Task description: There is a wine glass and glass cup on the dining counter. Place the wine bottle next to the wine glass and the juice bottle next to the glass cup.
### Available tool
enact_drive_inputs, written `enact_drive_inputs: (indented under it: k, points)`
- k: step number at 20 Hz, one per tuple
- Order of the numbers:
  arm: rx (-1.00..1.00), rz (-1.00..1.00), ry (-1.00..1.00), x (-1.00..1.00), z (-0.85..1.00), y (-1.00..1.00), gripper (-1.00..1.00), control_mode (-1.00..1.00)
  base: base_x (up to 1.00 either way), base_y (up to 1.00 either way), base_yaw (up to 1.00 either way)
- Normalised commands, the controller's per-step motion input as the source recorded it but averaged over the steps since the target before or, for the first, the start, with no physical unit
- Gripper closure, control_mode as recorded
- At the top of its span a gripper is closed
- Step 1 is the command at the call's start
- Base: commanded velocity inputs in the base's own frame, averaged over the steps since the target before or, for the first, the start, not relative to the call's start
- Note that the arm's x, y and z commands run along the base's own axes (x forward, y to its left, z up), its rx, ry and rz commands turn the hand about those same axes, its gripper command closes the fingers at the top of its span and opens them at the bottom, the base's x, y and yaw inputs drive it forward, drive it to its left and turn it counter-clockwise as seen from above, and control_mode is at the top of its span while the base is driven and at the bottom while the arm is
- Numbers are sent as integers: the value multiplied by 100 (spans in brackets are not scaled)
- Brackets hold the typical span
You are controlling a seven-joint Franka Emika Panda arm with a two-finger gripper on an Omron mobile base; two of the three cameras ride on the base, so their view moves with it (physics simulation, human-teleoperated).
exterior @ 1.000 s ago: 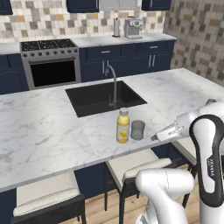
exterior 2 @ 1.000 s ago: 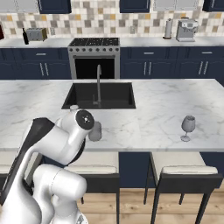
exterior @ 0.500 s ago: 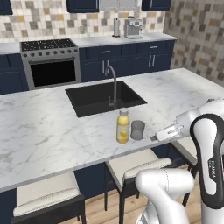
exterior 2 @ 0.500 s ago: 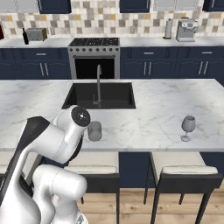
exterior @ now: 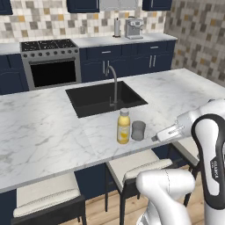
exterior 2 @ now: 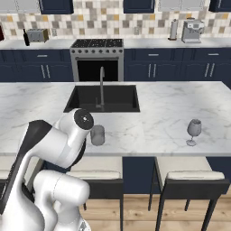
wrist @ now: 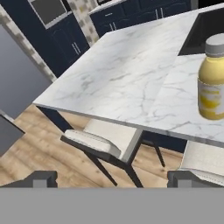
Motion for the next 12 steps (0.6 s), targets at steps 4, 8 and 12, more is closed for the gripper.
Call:
enact_drive_inputs:
  k: [4, 8, 12]
  points:
    - [0, 0, 0, 0, 0, 0, -100, 100, -40, 3, 0]
    - [0, 0, 0, 0, 0, 0, -100, 100, -63, 11, 0]
    - [0, 0, 0, 0, 0, 0, -100, 100, -67, 17, 11]
